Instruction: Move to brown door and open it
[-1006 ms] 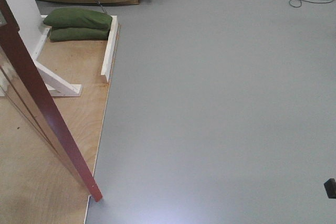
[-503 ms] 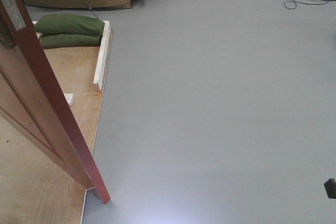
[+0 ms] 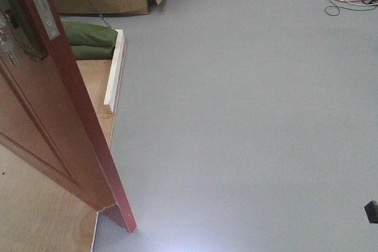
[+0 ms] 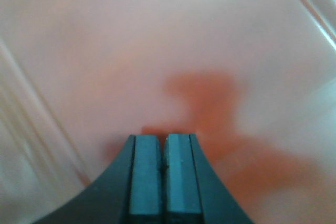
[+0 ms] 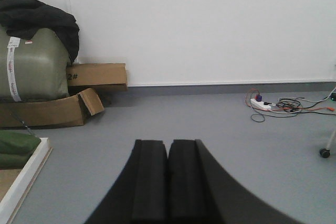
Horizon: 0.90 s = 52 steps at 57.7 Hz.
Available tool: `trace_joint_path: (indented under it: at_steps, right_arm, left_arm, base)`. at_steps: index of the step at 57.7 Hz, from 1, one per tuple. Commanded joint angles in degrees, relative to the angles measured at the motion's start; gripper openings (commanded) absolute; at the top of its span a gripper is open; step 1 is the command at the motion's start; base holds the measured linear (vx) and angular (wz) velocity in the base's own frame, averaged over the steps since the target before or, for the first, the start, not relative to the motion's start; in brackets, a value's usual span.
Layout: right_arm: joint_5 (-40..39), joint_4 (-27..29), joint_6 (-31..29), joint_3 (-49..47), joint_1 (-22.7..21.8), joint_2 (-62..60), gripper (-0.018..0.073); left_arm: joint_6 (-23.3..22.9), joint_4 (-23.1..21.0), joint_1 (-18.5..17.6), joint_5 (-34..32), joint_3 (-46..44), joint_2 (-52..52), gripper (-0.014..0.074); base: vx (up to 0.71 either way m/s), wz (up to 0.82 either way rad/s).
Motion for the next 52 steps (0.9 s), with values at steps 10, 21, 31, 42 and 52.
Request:
trace_joint_path:
  at_steps: [10, 21, 31, 42, 52]
  right_arm:
    - [-4.4, -0.41, -0.27, 0.39, -0.26, -0.73, 0.0]
    - [-4.4, -0.41, -0.27, 0.39, -0.26, -0.73, 0.0]
    - [-4.4, -0.41, -0.27, 0.39, -0.26, -0.73, 0.0]
    - [-4.4, -0.41, -0.27, 0.39, -0.26, -0.73, 0.0]
    - [-4.4, -0.41, -0.27, 0.39, -0.26, -0.73, 0.0]
  left_arm:
    - [0.06, -3.27, -0.27, -0.79, -1.84, -2.34, -0.0003]
    - [0.06, -3.27, -0.27, -0.79, -1.84, -2.34, -0.0003]
    - [0.06, -3.27, -0.27, -0.79, -1.84, -2.34, -0.0003]
    - [0.06, -3.27, -0.27, -0.79, -1.84, -2.34, -0.0003]
    - [0.06, -3.27, -0.27, -0.79, -1.84, -2.34, -0.0003]
  base:
    - [0.19, 0.02]
    - [0.19, 0.03]
    - [0.18, 0.02]
    - [0.17, 0.02]
    - [0.16, 0.03]
